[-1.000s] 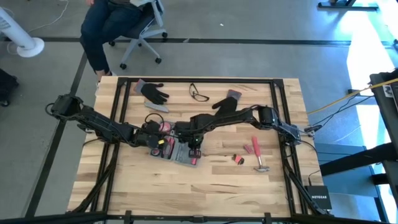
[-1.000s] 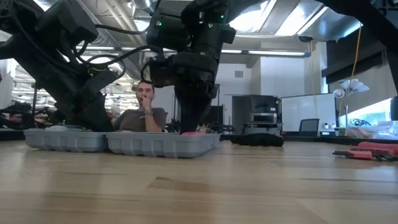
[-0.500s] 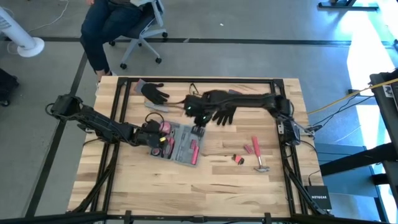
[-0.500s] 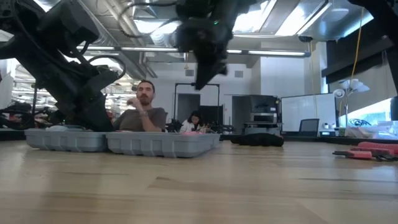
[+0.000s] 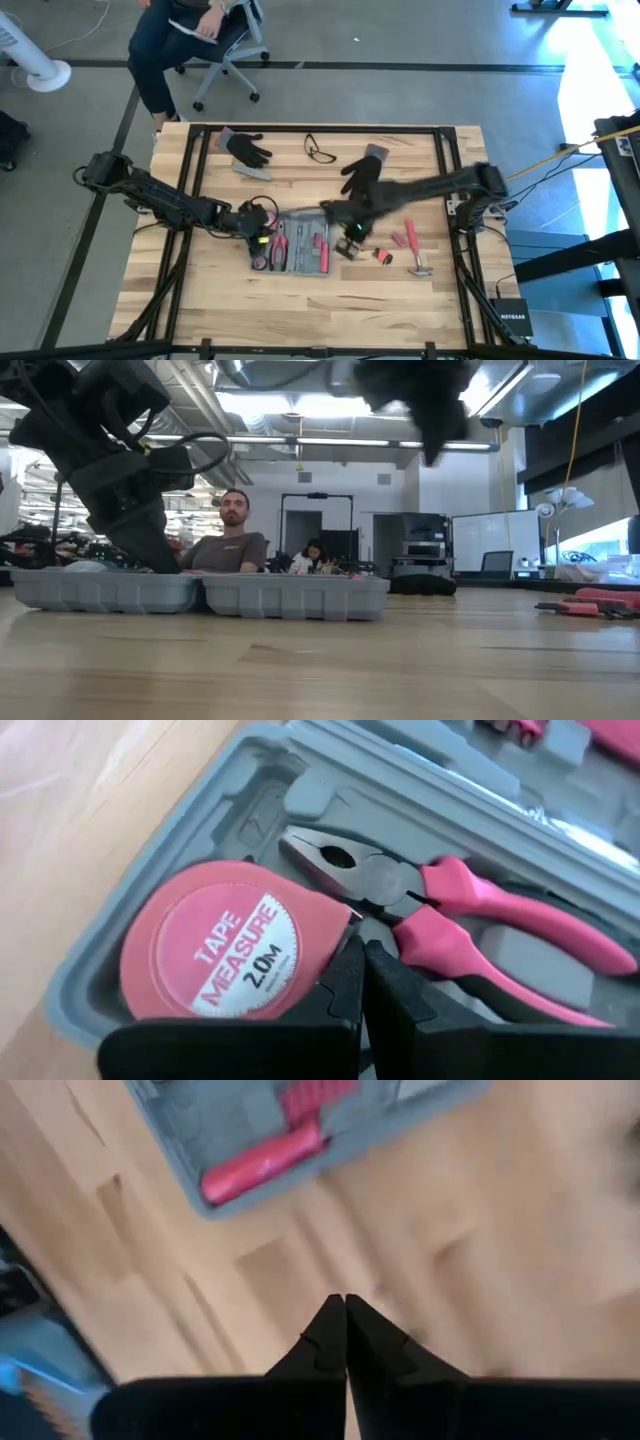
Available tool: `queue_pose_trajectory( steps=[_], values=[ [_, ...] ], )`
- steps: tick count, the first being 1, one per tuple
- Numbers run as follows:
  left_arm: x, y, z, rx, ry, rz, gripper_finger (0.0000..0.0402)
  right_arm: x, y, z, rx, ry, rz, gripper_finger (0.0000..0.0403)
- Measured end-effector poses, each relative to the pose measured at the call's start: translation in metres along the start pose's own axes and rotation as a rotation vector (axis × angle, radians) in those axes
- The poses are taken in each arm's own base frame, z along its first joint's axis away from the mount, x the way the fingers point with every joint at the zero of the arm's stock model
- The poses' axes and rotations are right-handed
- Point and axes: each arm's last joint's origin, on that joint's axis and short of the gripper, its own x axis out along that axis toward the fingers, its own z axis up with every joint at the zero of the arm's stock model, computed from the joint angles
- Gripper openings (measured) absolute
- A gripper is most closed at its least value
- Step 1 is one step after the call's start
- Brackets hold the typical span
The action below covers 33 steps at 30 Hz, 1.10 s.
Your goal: Prefit tool cases
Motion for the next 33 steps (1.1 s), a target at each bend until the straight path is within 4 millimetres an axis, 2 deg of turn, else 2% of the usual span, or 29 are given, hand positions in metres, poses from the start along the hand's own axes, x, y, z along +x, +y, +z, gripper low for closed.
queue_pose_trajectory(
  steps=[3,6,8,10,12,16,20,24,28,33],
  values=[
    [-0.002,0.004,0.003,0.037,0.002,-0.008,0.0000,0.010,-0.001,-0.032,0.205,-0.050,0.054,0.0000],
    [-0.006,0.010,0.007,0.083,-0.003,0.001,0.0000,0.007,-0.007,-0.053,0.348,-0.168,0.053,0.0000],
    [-0.007,0.016,0.010,0.095,-0.002,0.010,0.0000,0.006,-0.018,-0.069,0.447,-0.199,-0.039,0.0000],
    [-0.007,0.021,0.014,0.072,0.000,-0.007,0.0000,0.011,-0.033,-0.090,0.588,-0.158,-0.182,0.0000],
    [-0.006,0.024,0.016,0.047,0.013,-0.029,0.0000,0.017,-0.040,-0.104,0.685,-0.144,-0.224,0.0000],
    [-0.006,0.028,0.018,-0.029,0.018,-0.042,0.0000,0.027,-0.046,-0.125,0.683,-0.126,-0.140,0.0001],
    [-0.006,0.028,0.019,-0.102,0.011,-0.040,0.0000,0.039,-0.060,-0.145,0.701,-0.051,-0.203,0.0016],
    [-0.006,0.026,0.020,-0.149,0.007,-0.039,0.0000,0.042,-0.077,-0.155,0.638,-0.027,-0.178,0.0070],
    [-0.009,0.023,0.032,-0.177,-0.029,-0.039,0.0000,0.038,-0.097,-0.169,0.588,0.025,-0.243,0.0152],
    [-0.014,0.017,0.053,-0.196,-0.097,-0.049,0.0000,0.055,-0.112,-0.179,0.596,0.073,-0.206,0.0250]
  ],
)
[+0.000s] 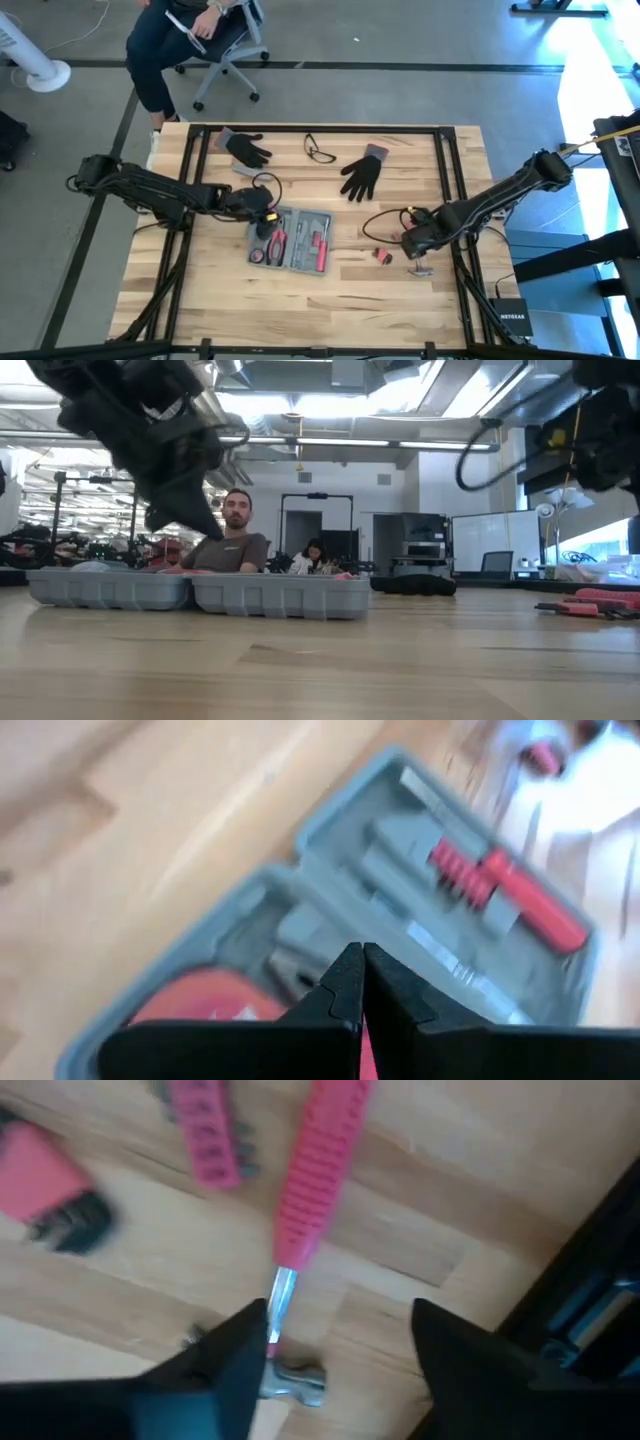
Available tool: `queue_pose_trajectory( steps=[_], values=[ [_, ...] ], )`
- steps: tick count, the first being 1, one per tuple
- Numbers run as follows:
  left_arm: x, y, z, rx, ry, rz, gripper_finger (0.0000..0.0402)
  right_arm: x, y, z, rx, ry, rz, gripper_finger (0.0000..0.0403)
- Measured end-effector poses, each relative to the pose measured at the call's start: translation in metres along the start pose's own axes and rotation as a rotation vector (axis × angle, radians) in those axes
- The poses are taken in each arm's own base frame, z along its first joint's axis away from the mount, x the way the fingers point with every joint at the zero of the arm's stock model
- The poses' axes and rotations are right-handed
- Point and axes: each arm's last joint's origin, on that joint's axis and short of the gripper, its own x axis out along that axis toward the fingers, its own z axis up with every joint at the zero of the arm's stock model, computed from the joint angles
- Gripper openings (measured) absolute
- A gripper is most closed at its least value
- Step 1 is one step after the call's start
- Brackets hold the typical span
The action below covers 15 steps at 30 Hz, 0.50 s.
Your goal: Prefit tool cases
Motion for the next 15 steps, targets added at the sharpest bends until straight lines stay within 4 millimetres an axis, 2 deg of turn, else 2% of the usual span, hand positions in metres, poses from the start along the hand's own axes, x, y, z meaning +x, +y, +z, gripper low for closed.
queue_pose_trajectory(
  steps=[4,7,12,15],
  values=[
    [-0.003,-0.006,0.012,-0.006,-0.053,0.013,0.0000,0.019,-0.004,0.005,0.028,-0.051,0.037,0.0298],
    [-0.004,-0.009,0.016,-0.016,-0.063,0.019,0.0000,0.027,-0.003,0.011,0.077,-0.057,0.077,0.0312],
    [-0.007,-0.008,0.017,-0.011,-0.010,0.085,0.0000,0.042,-0.007,0.014,0.066,-0.069,0.028,0.0306],
    [-0.007,-0.007,0.016,-0.023,-0.002,0.112,0.0000,0.052,-0.009,0.015,0.091,-0.084,-0.013,0.0277]
  ],
)
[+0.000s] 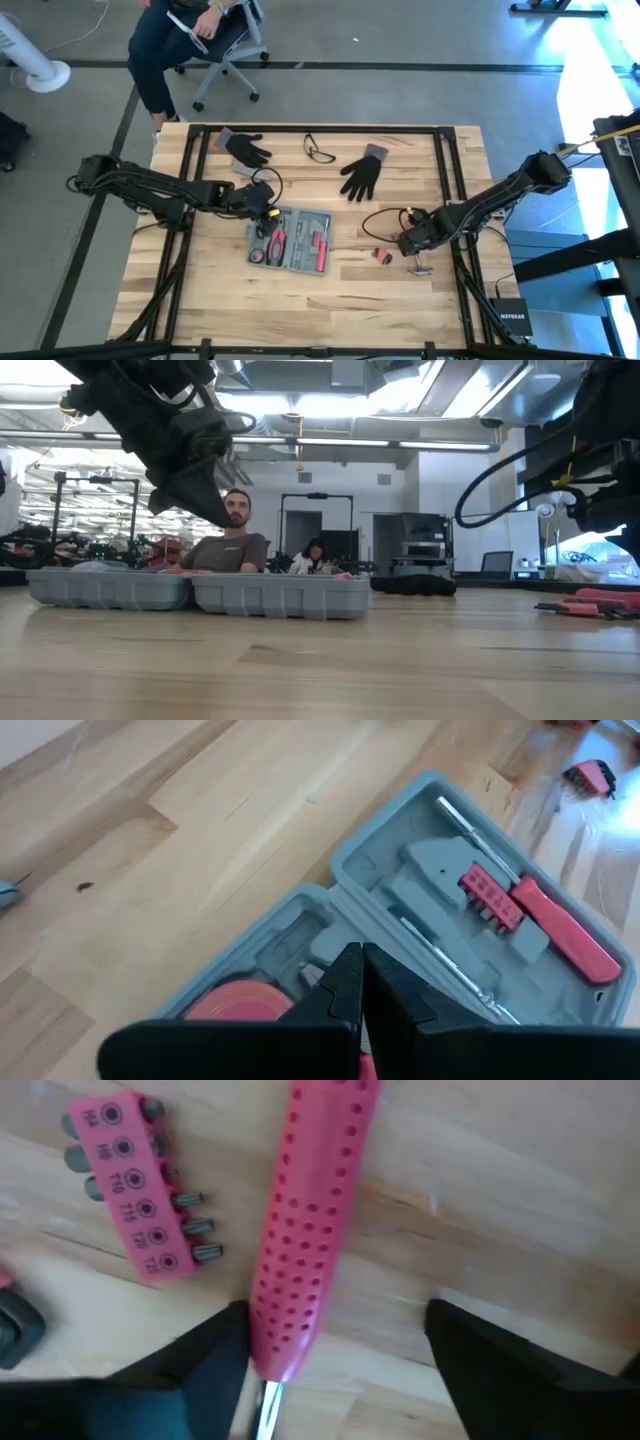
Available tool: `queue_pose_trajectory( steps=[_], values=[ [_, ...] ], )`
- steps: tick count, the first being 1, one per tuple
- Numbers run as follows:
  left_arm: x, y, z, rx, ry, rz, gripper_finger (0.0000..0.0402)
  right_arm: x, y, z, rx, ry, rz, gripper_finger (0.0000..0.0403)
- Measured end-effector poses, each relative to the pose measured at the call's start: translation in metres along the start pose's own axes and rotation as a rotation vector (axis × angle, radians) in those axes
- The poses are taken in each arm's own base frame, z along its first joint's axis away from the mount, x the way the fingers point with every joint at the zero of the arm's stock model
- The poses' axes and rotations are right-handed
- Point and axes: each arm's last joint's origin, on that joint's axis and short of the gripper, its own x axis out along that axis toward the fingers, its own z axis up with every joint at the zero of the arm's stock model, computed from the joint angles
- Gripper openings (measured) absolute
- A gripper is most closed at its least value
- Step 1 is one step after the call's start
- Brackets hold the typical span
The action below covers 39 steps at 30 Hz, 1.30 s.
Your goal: Prefit tool cases
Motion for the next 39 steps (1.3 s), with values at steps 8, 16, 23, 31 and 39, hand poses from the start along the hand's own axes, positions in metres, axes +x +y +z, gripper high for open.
queue_pose_trajectory(
  steps=[8,16,23,31,39],
  values=[
    [-0.003,-0.006,0.005,-0.063,-0.018,-0.022,0.0000,-0.003,0.008,0.002,0.002,-0.080,-0.005,0.0055],
    [-0.011,-0.018,0.010,-0.003,-0.001,-0.037,0.0000,-0.042,0.010,0.002,-0.202,-0.124,-0.094,0.0048],
    [-0.017,-0.018,0.009,0.091,0.058,0.009,0.0000,-0.083,0.038,0.007,-0.228,-0.282,0.088,0.0005],
    [-0.019,-0.015,0.007,0.151,0.066,0.047,0.0000,-0.083,0.053,0.029,-0.167,-0.345,0.086,0.0003],
    [-0.019,-0.014,0.009,0.202,0.076,0.039,0.0000,-0.082,0.043,0.019,-0.153,-0.121,0.040,0.0023]
  ],
)
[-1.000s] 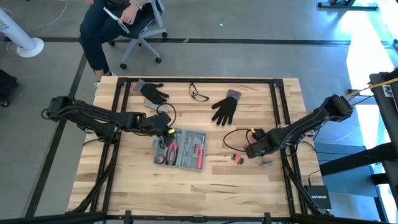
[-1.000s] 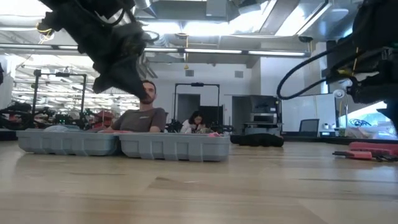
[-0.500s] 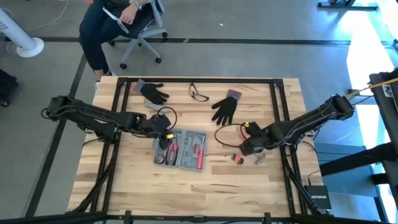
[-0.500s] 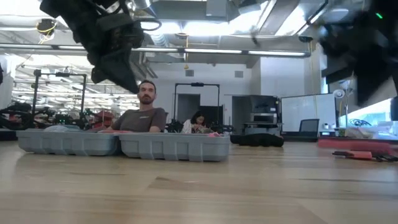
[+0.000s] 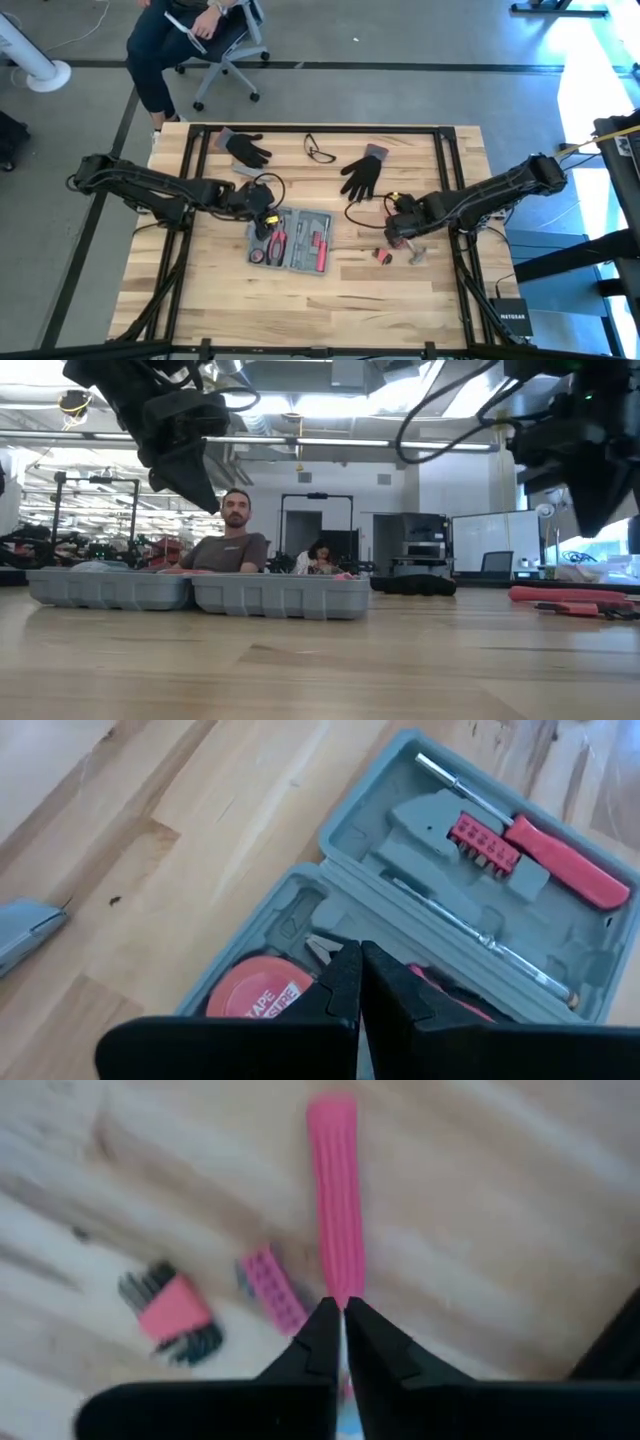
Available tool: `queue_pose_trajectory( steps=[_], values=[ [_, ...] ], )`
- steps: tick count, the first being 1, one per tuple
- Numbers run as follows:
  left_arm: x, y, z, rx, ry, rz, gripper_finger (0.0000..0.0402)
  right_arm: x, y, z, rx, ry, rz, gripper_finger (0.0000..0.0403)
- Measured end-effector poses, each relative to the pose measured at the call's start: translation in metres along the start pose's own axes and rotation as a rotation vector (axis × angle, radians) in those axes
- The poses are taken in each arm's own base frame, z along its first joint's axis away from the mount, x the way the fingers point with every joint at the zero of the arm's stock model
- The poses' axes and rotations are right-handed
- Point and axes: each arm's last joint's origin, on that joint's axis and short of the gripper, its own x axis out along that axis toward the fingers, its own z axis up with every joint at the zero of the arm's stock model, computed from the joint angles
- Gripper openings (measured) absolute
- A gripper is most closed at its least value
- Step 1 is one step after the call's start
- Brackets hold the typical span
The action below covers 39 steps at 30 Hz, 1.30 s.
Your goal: Prefit tool cases
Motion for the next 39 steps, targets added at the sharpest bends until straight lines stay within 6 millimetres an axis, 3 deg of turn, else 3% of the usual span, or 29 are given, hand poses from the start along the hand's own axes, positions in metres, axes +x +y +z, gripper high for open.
queue_pose_trajectory(
  steps=[2,6,11,13,17,21,28,34,36,39],
  values=[
    [0.001,0.002,0.001,0.019,0.011,-0.012,0.0000,0.000,0.000,-0.008,0.052,0.029,-0.011,0.0049],
    [0.003,0.012,0.005,0.053,0.031,-0.030,0.0000,-0.001,0.003,-0.017,0.317,0.041,0.005,0.0127],
    [0.006,0.026,0.011,0.051,0.052,-0.054,0.0000,0.002,0.007,-0.028,0.861,0.097,-0.047,0.0226],
    [0.007,0.031,0.013,0.072,0.065,-0.083,0.0000,0.005,0.013,-0.029,0.964,0.108,-0.028,0.0252],
    [0.008,0.039,0.015,0.130,0.074,-0.110,0.0000,0.021,0.028,-0.024,0.995,0.149,-0.032,0.0269],
    [0.009,0.046,0.016,0.156,0.087,-0.112,0.0000,0.042,0.041,-0.018,1.015,0.114,-0.051,0.0253],
    [0.008,0.053,0.017,0.121,0.109,-0.145,0.0000,0.043,0.027,0.018,1.184,0.066,-0.103,0.0232],
    [0.008,0.054,0.015,0.095,0.128,-0.142,0.0000,0.042,0.018,0.025,1.179,0.017,-0.146,0.0231],
    [0.008,0.054,0.015,0.076,0.131,-0.140,0.0000,0.038,0.017,0.024,1.064,-0.007,-0.125,0.0231],
    [0.008,0.053,0.016,0.073,0.123,-0.142,0.0000,0.031,0.014,0.017,0.711,-0.004,-0.124,0.0231]
  ],
)
